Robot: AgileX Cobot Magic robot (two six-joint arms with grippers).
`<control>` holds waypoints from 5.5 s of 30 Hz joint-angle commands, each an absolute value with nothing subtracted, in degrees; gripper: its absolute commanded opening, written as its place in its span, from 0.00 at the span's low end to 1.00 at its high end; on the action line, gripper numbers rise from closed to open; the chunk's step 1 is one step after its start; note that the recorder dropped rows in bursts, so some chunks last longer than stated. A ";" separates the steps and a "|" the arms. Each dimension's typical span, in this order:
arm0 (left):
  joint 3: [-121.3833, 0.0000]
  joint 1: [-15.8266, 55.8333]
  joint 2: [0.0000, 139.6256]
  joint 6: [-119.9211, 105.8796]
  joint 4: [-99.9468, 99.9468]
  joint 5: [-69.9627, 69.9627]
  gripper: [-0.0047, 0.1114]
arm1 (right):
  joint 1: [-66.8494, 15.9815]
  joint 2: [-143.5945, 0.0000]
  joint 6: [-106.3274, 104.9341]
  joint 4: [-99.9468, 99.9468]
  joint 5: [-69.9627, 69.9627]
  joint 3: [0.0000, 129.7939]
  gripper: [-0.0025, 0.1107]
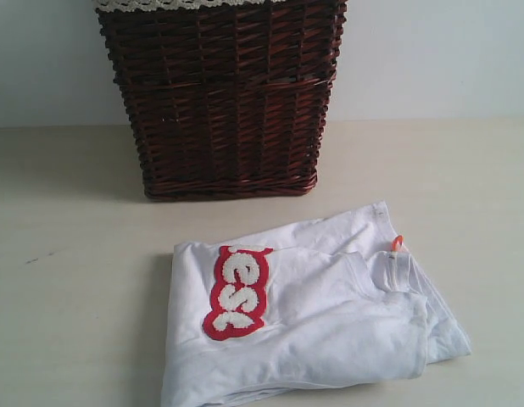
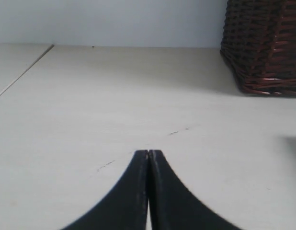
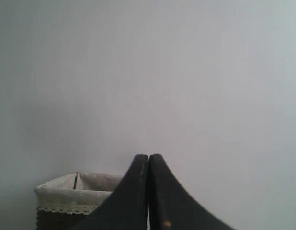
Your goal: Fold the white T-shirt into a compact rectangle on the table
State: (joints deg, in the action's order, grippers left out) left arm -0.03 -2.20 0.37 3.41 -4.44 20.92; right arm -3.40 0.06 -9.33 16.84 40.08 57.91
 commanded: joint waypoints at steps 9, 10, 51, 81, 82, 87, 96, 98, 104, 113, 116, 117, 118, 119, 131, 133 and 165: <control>0.00 -2.13 0.00 3.40 -4.23 20.52 0.04 | -2.66 0.00 -6.19 9.11 35.69 42.82 0.02; 0.00 -2.13 0.00 3.40 -4.23 20.52 0.04 | -2.66 0.00 -4.84 9.11 34.16 40.51 0.02; 0.00 -2.13 0.00 3.40 -4.23 20.52 0.04 | -2.66 0.00 18.19 -7.46 6.77 0.00 0.02; 0.00 -2.13 0.00 3.40 -4.23 20.52 0.04 | -2.66 0.00 4.10 -8.05 16.41 0.00 0.02; 0.00 -2.13 0.00 3.40 -4.23 20.52 0.04 | -2.66 0.00 4.10 -8.05 16.41 0.00 0.02; 0.00 -2.13 0.00 3.40 -4.23 20.52 0.04 | -2.66 0.00 4.20 -8.05 16.41 0.00 0.02; 0.00 -2.13 0.00 3.40 -4.23 20.52 0.04 | -2.66 0.00 4.31 -8.05 16.30 0.00 0.02; 0.00 -2.13 0.00 3.40 -4.23 20.52 0.04 | -2.66 0.00 4.31 -8.05 16.55 0.00 0.02; 0.00 -2.13 0.00 3.40 -4.23 20.52 0.04 | -2.66 0.00 3.07 -8.05 16.56 0.00 0.02; 0.00 -2.13 0.00 3.40 -4.23 20.52 0.04 | -2.66 0.00 3.07 -8.05 16.56 0.00 0.02; 0.00 -2.13 0.00 3.40 -4.23 20.52 0.04 | -2.66 0.00 3.07 -8.05 16.56 0.00 0.02; 0.00 -2.13 0.00 3.40 -4.23 20.52 0.04 | -2.66 0.00 3.07 -8.05 16.56 0.00 0.02; 0.00 -2.13 0.00 3.40 -4.23 20.52 0.04 | -2.66 0.00 3.07 -8.05 16.56 0.00 0.02; 0.00 -2.13 0.00 3.40 -4.23 20.52 0.04 | -2.66 0.00 3.07 -8.05 16.56 0.00 0.02; 0.00 -2.13 0.00 3.40 -4.23 20.52 0.04 | -2.66 0.00 3.07 -8.05 16.56 0.00 0.02; 0.00 -2.13 0.00 3.40 -4.23 20.52 0.04 | -2.66 0.00 3.07 -8.05 16.56 0.00 0.02; 0.00 -2.13 0.00 3.40 -4.23 20.52 0.04 | -2.66 0.00 3.07 -8.05 16.56 0.00 0.02</control>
State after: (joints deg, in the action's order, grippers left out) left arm -0.03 -2.20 0.37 3.41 -4.44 20.92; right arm -3.02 -0.26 3.57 -7.42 16.79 0.24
